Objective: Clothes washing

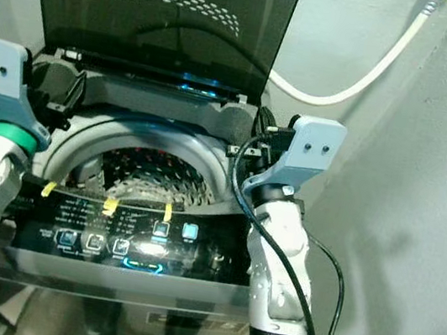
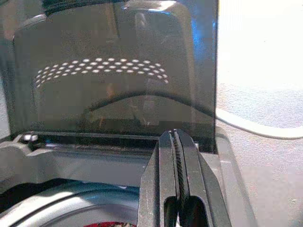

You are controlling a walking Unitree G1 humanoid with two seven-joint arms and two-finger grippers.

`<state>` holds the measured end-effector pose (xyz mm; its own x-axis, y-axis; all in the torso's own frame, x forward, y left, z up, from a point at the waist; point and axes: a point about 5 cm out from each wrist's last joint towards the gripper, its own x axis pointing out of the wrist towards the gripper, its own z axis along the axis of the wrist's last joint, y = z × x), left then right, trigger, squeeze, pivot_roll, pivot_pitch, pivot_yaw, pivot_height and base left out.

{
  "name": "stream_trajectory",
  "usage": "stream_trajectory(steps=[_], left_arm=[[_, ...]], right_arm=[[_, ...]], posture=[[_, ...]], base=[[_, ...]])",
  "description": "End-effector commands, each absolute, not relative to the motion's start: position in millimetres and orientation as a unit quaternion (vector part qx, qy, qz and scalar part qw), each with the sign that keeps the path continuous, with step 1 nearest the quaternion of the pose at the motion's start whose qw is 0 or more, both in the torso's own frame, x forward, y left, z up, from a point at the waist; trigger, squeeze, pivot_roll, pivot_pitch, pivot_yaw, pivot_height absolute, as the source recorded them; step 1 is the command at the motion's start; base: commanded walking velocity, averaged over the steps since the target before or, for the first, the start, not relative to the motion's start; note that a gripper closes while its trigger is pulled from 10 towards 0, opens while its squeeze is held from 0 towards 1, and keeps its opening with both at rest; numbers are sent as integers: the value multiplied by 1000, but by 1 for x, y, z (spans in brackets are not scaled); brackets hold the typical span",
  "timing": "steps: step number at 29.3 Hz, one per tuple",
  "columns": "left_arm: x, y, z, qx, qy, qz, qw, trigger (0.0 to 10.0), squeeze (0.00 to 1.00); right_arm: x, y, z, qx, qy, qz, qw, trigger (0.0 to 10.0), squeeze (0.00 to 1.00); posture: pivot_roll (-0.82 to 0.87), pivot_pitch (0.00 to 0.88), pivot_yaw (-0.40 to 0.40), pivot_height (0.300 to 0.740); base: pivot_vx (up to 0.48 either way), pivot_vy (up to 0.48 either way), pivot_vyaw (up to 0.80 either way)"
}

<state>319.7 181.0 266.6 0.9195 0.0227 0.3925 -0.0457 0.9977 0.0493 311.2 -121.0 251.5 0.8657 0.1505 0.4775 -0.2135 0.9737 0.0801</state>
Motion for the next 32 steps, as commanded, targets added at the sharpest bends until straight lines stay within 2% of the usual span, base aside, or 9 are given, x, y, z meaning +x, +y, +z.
stream_trajectory(steps=[1,32], left_arm=[[321,180,264,26,-196,19,980,10000,0],[328,171,261,19,-192,11,981,10000,0]], right_arm=[[312,-121,247,60,-233,90,966,10000,0],[310,-119,241,36,-222,92,970,10000,0]], posture=[[104,0,-11,740],[79,11,1,740]], base=[[-352,0,0],[-368,0,0]])
